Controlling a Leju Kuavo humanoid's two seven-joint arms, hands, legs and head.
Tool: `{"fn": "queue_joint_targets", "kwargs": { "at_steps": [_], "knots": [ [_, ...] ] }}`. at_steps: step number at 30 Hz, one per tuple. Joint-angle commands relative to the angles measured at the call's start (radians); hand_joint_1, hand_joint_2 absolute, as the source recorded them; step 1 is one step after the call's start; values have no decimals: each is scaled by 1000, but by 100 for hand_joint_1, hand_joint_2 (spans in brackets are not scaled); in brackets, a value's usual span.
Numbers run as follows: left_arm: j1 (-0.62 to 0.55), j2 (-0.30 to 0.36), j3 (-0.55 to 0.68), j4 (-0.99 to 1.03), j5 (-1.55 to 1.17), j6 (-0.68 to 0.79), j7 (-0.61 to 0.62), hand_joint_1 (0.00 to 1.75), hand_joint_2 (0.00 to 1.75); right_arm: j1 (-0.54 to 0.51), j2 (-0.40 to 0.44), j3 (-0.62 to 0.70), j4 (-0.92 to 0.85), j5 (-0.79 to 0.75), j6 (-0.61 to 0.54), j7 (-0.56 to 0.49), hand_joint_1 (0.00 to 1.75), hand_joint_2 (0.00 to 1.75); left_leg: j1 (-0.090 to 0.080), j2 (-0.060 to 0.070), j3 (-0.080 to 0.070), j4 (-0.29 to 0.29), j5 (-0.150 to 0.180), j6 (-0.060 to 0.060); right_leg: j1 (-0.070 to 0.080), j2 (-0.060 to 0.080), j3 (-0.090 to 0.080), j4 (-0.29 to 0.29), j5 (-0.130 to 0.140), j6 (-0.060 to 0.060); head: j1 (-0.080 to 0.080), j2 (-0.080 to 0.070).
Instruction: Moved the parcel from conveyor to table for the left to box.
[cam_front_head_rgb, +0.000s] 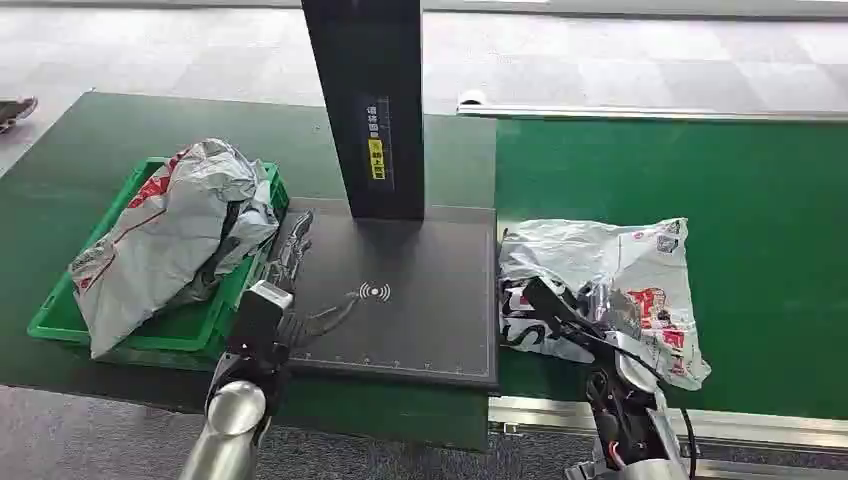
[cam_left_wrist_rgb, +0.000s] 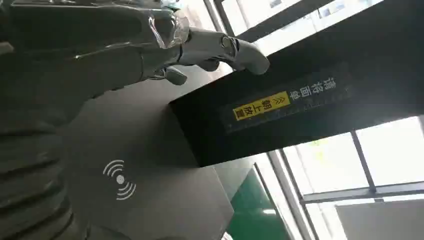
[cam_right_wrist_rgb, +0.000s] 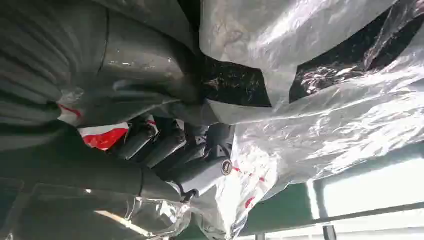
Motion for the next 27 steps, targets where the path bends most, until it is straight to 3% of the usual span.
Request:
{"fn": "queue_joint_targets", "kwargs": {
  "at_steps": [1, 9, 20, 24, 27],
  "knots": [
    [-6, 11, -1, -4, 13, 6, -9, 0, 175, 32, 22, -30, -187, -246, -73, -207, 175, 175, 0, 1, 1, 0, -1, 0, 0, 1, 0, 0, 0, -1, 0, 0],
    [-57, 22, -13, 41, 88, 70, -69, 0, 175, 35, 1, -32, -265, -486, -264, -427, 175, 175, 0, -1, 0, 0, 0, 0, 0, -1, 0, 0, 0, 0, 0, 0],
    [-85, 37, -41, 63, 198, 204, -180, 0, 175, 139, 50, -50, -539, -752, -555, -766, 175, 175, 0, -2, 1, -1, 0, 0, 0, -2, 1, -1, -1, -1, 0, 0],
    [-82, 43, -28, 43, 224, 251, -209, 0, 175, 160, 54, 9, -576, -738, -563, -808, 175, 175, 0, -1, 1, -1, 0, 0, 0, -1, 0, 0, 0, -1, 0, 0],
    [-88, 43, -18, 34, 223, 286, -216, 0, 175, 136, 33, 107, -493, -694, -494, -764, 175, 175, 0, 2, 1, -1, 0, 0, 0, 2, 1, -1, 1, -1, 0, 0]
  ]
}}
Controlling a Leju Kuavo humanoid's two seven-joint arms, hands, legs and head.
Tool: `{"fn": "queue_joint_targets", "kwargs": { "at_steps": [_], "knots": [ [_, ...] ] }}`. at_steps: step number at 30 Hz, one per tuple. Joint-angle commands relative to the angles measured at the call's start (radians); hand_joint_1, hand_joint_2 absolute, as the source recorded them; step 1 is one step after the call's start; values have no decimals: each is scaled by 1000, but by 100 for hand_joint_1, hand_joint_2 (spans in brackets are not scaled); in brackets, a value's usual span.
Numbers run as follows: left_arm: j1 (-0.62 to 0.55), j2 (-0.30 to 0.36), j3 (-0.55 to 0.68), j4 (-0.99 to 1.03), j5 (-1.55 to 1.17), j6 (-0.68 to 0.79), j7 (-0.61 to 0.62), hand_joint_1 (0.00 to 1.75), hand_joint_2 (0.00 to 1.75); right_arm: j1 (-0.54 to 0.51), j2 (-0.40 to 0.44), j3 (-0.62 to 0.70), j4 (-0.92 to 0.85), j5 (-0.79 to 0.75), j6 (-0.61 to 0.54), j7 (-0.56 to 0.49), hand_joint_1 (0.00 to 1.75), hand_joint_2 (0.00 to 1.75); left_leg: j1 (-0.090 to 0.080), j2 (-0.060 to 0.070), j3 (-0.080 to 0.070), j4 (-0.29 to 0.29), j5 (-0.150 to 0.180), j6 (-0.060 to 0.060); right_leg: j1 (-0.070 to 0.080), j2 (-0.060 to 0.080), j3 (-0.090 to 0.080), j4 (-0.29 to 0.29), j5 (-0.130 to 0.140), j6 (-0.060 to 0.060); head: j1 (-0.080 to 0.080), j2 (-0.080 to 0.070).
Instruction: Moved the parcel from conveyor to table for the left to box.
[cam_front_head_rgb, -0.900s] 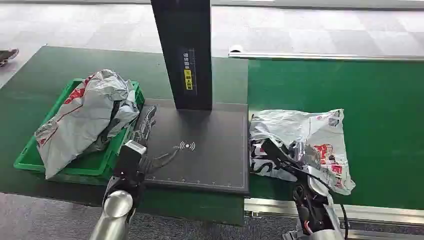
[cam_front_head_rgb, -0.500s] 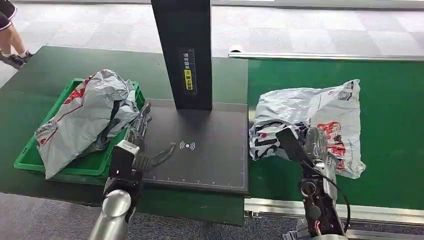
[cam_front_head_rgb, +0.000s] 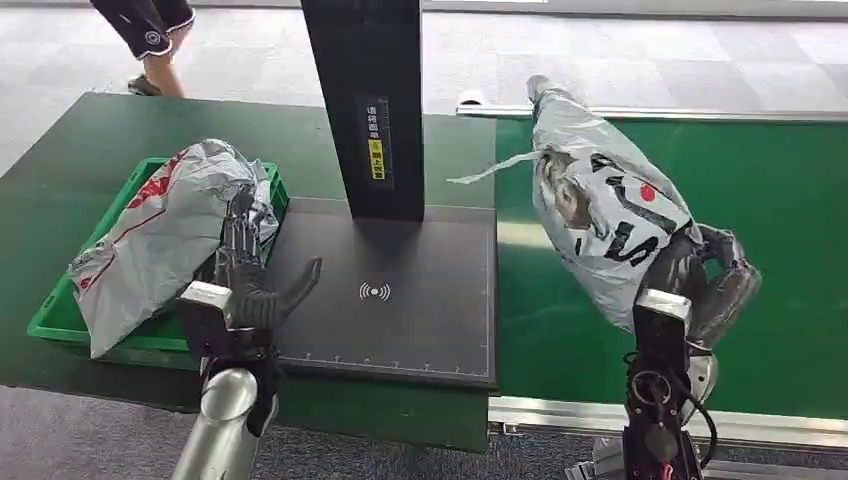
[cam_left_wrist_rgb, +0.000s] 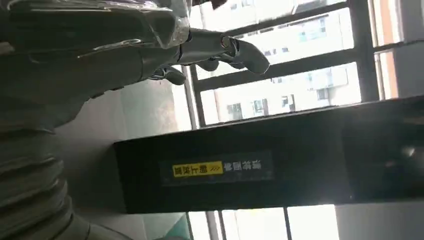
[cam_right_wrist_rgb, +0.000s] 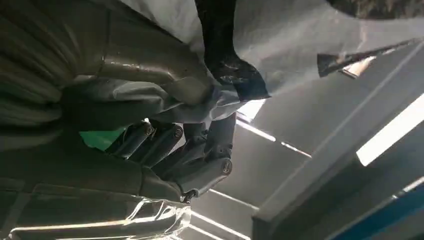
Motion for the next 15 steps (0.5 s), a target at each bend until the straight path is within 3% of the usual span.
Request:
{"fn": "queue_joint_targets", "kwargs": {
  "at_steps": [1, 6, 15],
  "knots": [
    [-44, 28, 2, 34, 19, 68, -24, 0, 175, -21, -5, 177, 55, 77, 81, 19, 175, 175, 0, 2, 1, 0, 0, 0, 0, 2, 1, -1, 1, -1, 0, 0],
    [-66, 16, 2, 41, 24, 78, -33, 0, 175, -113, -8, 381, 245, 247, 192, 49, 175, 175, 1, 5, 2, 0, 0, 0, 1, 5, 1, -1, 1, -1, 0, 0],
    [-83, 12, -2, 41, 38, 91, -31, 0, 175, -239, 0, 593, 493, 383, 381, 103, 175, 175, 1, 5, 2, -1, 0, 0, 1, 4, 2, -1, 2, 0, 0, 0]
  ]
}}
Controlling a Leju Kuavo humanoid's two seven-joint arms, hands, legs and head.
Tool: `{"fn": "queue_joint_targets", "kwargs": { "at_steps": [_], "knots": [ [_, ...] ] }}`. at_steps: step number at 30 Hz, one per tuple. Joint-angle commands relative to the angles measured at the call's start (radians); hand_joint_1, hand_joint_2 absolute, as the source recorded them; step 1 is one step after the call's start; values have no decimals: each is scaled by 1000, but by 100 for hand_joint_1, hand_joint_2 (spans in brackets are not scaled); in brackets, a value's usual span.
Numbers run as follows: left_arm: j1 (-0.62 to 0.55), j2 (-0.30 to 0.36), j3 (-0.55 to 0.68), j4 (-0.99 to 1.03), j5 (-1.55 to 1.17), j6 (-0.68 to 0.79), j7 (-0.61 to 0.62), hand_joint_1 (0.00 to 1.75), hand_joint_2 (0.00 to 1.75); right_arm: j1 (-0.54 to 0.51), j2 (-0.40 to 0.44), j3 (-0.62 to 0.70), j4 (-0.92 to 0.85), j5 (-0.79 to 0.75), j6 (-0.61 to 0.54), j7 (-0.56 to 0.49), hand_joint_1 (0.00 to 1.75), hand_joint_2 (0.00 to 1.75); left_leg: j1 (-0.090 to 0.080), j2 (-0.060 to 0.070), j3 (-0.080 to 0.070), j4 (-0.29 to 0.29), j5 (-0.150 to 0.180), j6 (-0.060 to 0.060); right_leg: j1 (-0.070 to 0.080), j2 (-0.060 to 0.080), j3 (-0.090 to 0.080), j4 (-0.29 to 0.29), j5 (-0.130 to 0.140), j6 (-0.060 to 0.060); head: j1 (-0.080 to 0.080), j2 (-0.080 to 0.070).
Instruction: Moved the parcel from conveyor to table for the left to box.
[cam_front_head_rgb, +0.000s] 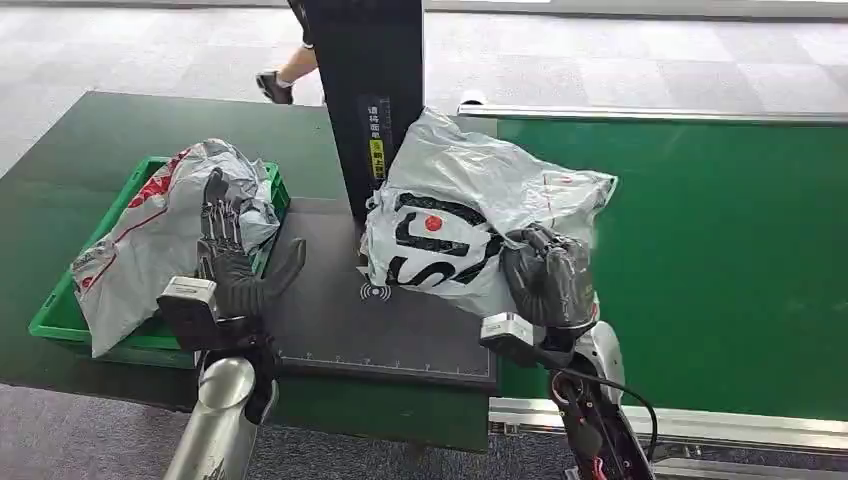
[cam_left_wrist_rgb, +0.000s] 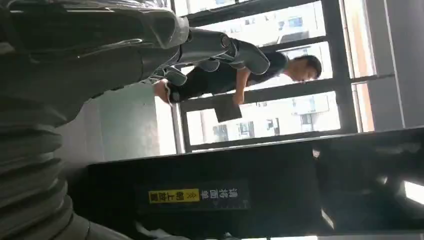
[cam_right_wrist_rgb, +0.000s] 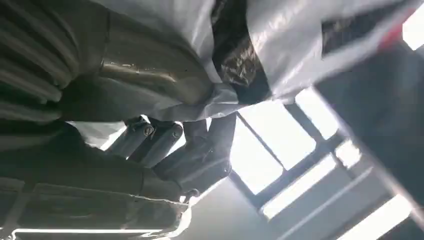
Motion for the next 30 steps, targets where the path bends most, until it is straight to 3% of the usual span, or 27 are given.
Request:
{"fn": "queue_joint_targets", "kwargs": {
  "at_steps": [1, 24, 30],
  "knots": [
    [-41, 11, -1, 41, 16, 12, 3, 0, 175, -159, -4, 252, 326, 60, 115, 30, 175, 175, 0, 5, 2, -1, -1, 0, 0, 5, 1, -1, 1, 0, 0, 0],
    [-31, -2, 0, 16, 0, 6, 30, 0, 175, -171, 42, 361, 431, 77, 239, 62, 175, 175, 0, 1, 1, 0, 0, 0, 0, 1, 1, -1, 0, -1, 0, 0],
    [-33, -2, 0, 20, 0, 1, 34, 0, 175, -191, 33, 342, 433, 76, 209, 78, 175, 175, 0, 0, 1, 0, 0, 0, 0, 0, 0, -1, 1, -1, 0, 0]
  ]
}}
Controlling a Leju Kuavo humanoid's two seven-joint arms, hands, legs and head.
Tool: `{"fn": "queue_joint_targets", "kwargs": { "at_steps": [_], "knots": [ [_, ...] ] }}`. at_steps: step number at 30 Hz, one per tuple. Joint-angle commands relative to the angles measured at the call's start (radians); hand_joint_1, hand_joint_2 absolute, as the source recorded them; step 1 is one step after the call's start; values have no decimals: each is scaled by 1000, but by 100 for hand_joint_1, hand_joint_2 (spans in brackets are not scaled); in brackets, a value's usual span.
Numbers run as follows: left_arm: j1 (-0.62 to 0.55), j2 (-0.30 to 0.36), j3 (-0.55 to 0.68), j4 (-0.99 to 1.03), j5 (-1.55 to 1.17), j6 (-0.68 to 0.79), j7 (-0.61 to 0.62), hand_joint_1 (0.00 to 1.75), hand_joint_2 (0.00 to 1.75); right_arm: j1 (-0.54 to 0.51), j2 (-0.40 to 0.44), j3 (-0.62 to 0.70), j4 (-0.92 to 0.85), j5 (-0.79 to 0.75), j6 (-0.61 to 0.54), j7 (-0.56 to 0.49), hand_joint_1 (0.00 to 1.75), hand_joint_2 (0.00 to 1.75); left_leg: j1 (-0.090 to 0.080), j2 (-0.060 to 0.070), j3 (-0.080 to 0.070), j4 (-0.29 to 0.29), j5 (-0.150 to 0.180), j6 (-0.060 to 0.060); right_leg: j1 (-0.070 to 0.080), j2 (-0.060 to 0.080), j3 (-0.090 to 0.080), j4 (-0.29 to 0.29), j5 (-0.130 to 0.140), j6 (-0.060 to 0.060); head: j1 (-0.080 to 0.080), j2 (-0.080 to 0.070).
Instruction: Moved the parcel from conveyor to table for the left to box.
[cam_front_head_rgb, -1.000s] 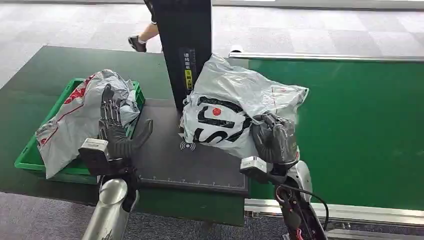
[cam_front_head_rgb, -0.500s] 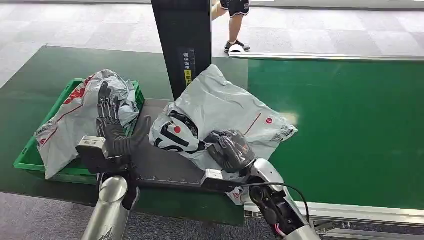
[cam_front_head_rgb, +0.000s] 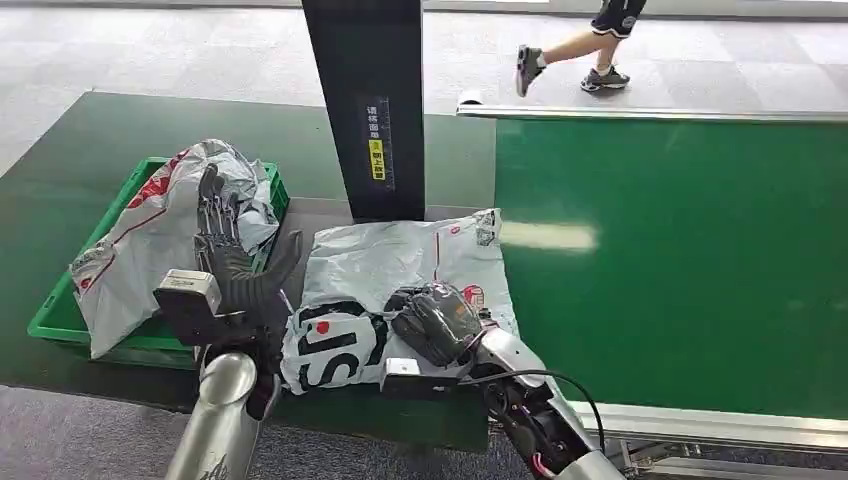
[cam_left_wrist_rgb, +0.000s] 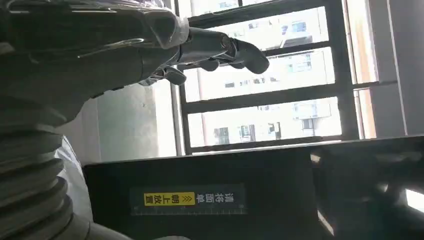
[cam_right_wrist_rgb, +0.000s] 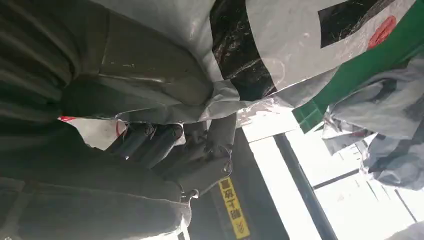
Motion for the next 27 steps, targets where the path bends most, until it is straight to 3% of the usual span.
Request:
{"fn": "queue_joint_targets", "kwargs": {
  "at_steps": [1, 3, 27],
  "knots": [
    [-20, 7, 1, 21, 0, -7, 12, 0, 175, -66, -8, 15, 82, 4, -43, 25, 175, 175, 0, 0, 0, 0, 0, 0, 0, 0, 0, 0, 0, 0, 0, 0],
    [-15, 6, 3, 17, 0, -5, 13, 0, 175, -69, -12, -8, 68, 17, -100, 44, 175, 175, 0, 0, 0, 0, 0, 0, 0, 0, 0, 0, 0, 0, 0, 0],
    [-14, 6, 3, 16, 0, -5, 13, 0, 175, -73, -13, -10, 67, 16, -96, 44, 175, 175, 0, 0, 1, 0, 0, 0, 0, 0, 1, 0, 0, 0, 0, 0]
  ]
}}
